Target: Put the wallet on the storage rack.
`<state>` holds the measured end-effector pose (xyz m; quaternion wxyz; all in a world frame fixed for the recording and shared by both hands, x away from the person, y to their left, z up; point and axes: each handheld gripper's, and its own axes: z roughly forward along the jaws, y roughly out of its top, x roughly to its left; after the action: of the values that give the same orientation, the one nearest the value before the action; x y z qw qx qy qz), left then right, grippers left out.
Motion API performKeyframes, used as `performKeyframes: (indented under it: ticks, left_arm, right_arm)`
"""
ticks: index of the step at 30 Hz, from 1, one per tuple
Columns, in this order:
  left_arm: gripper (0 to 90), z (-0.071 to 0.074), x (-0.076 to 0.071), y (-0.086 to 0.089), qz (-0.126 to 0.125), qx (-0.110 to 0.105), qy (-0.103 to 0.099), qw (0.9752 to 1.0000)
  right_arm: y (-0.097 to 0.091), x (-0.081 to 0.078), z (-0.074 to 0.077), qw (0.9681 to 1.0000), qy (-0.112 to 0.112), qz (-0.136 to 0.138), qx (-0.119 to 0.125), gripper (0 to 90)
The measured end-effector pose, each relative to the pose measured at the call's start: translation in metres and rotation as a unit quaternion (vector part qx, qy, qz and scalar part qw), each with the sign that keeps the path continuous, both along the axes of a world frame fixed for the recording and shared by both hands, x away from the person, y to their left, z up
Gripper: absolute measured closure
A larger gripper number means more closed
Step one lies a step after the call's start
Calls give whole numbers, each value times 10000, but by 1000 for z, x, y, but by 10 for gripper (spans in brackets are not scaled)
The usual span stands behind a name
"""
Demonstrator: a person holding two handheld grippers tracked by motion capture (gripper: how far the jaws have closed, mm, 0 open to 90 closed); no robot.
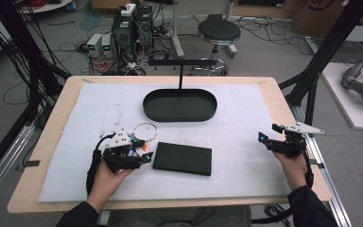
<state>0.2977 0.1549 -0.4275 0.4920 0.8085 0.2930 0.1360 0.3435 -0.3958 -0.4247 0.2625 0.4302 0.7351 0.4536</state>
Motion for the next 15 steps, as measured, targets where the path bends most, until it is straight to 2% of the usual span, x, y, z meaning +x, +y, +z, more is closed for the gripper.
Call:
performKeyframes:
  ticks: [1, 3, 8, 9, 10, 13, 15]
  left_arm:
    - [455, -2, -4, 0, -59, 8, 20, 10000]
    - [458, -9, -11, -3, -131, 12, 136, 9998]
    - [475, -14, -14, -11, -209, 152, 267, 9993]
    - [475, -16, -15, -13, -258, 210, 286, 9990]
    - [497, -19, -15, -18, -271, 387, 347, 9983]
    - [532, -24, -14, -24, -250, 668, 495, 9962]
    - [530, -26, -13, -26, -257, 702, 546, 9957]
  right_arm:
    - [0, 0, 0, 10000, 2, -5, -1, 252]
    - [0, 0, 0, 10000, -2, -8, -1, 252]
    - [1, 0, 0, 10000, -26, -8, -21, 252]
    - [1, 0, 0, 10000, -24, -8, -20, 252]
    - [1, 0, 1, 10000, -18, -2, -17, 252]
    - [2, 0, 0, 10000, -21, 4, -21, 252]
    - [2, 0, 0, 10000, -38, 12, -29, 252]
